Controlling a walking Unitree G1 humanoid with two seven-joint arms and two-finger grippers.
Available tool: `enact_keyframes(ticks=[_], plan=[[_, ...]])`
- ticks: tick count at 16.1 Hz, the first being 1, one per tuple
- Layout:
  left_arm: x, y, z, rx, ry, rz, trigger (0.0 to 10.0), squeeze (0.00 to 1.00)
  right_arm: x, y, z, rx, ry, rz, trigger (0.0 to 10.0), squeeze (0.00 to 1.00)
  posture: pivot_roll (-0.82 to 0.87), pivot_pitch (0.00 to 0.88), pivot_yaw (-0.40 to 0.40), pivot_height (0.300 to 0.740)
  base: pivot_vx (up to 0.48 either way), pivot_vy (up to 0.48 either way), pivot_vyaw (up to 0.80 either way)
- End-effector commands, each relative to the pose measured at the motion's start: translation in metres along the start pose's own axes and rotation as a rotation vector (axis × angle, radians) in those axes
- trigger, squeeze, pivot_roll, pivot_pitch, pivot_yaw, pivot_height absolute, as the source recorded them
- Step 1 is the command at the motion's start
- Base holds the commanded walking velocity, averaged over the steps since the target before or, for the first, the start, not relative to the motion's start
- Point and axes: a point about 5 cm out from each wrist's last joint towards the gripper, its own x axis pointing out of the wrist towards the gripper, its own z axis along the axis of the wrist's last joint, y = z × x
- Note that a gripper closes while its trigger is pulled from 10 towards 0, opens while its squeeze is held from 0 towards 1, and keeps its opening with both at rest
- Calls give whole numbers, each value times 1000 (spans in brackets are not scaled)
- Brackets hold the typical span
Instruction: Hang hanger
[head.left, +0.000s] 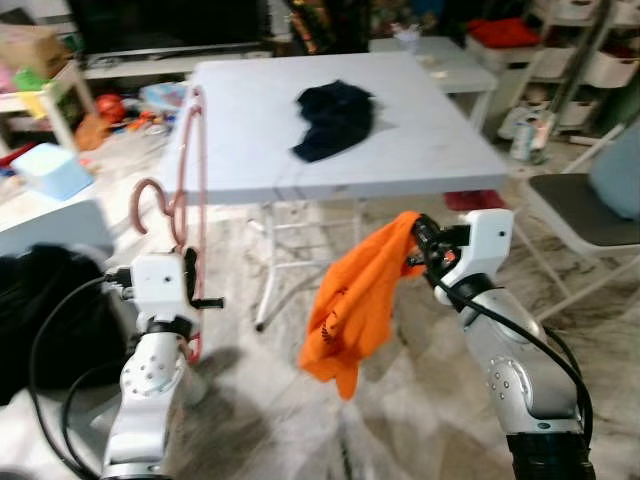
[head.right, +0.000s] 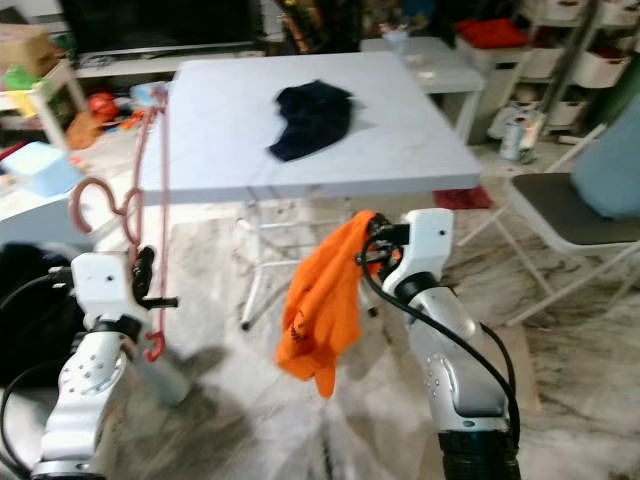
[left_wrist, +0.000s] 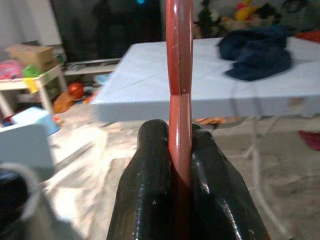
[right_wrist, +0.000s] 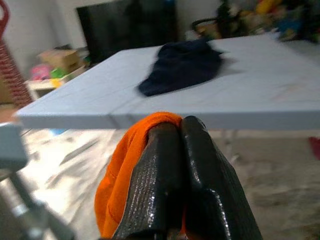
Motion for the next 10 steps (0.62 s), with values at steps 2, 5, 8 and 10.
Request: enact_keyframes(ticks=[2,5,8,10], plan=[[1,-1,7,-1,-22,1,10000,0,5,-21,23,-28,-112,-165,10000,0,-51,0,-1,740,428,0,0],[0,-1,8,-13,-24,10,10000,0,11,-19,31,44,-159,-155,10000,0,-42,0,-3,740,429,0,0],[0,-2,11,-17,-30,21,10000,0,19,-5,31,63,-170,-106,10000,0,-36,0,-6,740,426,0,0],[1,-1,12,-21,-30,26,10000,0,19,3,28,40,-155,-74,10000,0,-35,0,-5,740,429,0,0]])
